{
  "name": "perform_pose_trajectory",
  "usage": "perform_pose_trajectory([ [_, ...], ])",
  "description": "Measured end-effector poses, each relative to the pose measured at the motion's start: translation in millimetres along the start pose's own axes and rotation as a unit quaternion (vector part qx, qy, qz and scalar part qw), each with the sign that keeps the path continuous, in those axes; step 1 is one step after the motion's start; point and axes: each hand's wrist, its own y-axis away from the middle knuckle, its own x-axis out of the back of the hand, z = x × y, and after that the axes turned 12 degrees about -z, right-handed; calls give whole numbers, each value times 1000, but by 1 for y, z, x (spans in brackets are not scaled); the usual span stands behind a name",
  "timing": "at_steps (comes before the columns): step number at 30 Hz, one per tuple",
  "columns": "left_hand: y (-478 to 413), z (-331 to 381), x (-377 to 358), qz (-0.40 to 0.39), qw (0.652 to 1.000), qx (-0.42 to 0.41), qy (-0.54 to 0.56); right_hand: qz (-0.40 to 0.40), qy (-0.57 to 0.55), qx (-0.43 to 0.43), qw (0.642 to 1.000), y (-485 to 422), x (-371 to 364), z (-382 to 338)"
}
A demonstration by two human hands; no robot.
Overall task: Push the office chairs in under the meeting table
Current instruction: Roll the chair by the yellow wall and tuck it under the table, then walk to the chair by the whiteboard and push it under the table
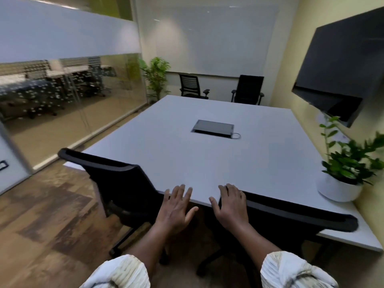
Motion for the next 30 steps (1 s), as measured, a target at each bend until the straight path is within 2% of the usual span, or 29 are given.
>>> perform_pose_trajectory([
  [1, 0, -4, 0, -3, 1000, 12, 0, -16, -3, 0, 1000, 1, -2, -3],
  [3, 26, -62, 2, -13, 997, 76, 6, -36, -15, 44, 998, -10, -15, -61],
  [4, 25, -65, -1, -5, 997, 81, 9, -46, -20, 43, 998, -8, -16, -62],
  [6, 56, -125, 3, -16, 992, 128, 18, -53, -34, 89, 994, -20, -28, -126],
  [7, 56, -127, 4, -3, 992, 127, 22, -58, -35, 89, 994, -19, -28, -128],
  [9, 95, -189, 8, -3, 983, 179, 29, -64, -44, 142, 987, -30, -40, -202],
  [10, 96, -188, 9, 9, 982, 182, 38, -65, -42, 144, 987, -29, -41, -203],
  [12, 136, -243, 14, 7, 972, 231, 48, -65, -44, 190, 979, -39, -59, -276],
  [13, 136, -241, 15, 14, 971, 230, 57, -70, -38, 183, 980, -39, -61, -276],
  [15, 172, -297, 25, 22, 963, 265, 51, -67, -50, 218, 972, -48, -77, -349],
  [16, 170, -298, 27, 28, 963, 262, 50, -69, -50, 212, 974, -50, -78, -352],
  [18, 204, -350, 35, 31, 952, 300, 47, -69, -58, 255, 963, -53, -88, -420],
  [19, 203, -352, 36, 37, 953, 297, 48, -67, -55, 255, 963, -54, -87, -424],
  [21, 233, -395, 41, 46, 942, 330, 51, -75, -57, 302, 949, -54, -94, -484],
  [30, 277, -493, 61, 66, 915, 397, 37, -106, -50, 382, 917, -83, -124, -621],
])
